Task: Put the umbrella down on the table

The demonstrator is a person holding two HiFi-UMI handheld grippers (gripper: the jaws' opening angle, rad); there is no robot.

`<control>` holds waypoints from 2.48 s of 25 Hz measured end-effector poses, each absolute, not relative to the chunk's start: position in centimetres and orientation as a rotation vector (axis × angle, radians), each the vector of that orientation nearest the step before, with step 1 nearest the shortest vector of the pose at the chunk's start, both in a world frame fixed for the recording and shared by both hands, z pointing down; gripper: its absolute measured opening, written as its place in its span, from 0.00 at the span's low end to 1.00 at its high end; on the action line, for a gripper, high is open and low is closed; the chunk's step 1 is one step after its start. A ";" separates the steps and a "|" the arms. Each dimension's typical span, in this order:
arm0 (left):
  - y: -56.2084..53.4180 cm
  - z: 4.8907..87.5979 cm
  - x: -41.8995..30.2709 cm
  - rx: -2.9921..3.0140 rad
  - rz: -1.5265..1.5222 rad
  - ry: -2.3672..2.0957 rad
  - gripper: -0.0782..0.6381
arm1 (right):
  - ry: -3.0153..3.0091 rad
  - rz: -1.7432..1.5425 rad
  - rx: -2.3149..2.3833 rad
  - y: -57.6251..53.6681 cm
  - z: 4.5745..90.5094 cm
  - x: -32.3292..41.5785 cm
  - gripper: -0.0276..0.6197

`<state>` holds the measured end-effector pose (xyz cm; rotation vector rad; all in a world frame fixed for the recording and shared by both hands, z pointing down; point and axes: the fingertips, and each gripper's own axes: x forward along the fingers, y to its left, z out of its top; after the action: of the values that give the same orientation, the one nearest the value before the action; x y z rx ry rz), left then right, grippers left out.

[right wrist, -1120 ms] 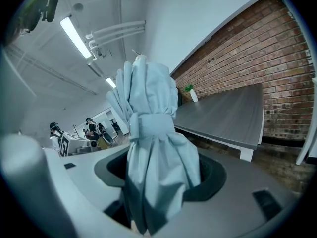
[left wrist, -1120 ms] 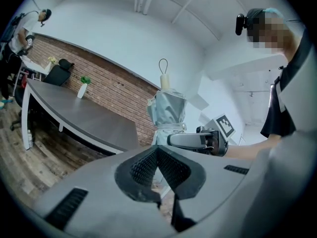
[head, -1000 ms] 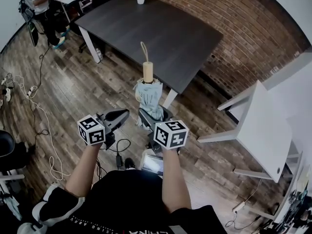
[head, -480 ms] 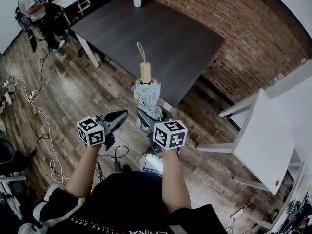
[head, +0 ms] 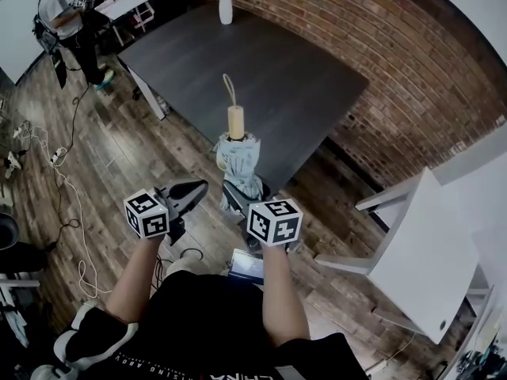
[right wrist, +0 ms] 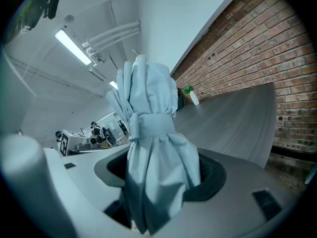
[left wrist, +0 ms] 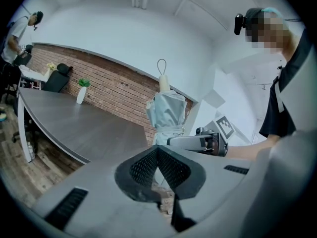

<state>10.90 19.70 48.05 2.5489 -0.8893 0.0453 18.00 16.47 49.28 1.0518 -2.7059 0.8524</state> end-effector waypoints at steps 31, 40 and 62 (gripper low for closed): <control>5.0 49.3 0.9 2.542 -0.028 -0.831 0.11 | -2.635 0.883 1.150 2.6 50.1 9.6 0.49; 0.1 48.8 -6.5 2.576 -0.005 -0.798 0.11 | -2.627 0.875 1.209 -2.0 49.4 2.7 0.49; -11.7 51.1 -11.3 2.553 0.053 -0.777 0.11 | -2.614 0.936 1.185 -14.1 51.9 -2.8 0.49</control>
<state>-11.30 -11.68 51.11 2.5527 -0.7767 0.0527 -2.79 -14.05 51.91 1.1855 -2.6137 0.9355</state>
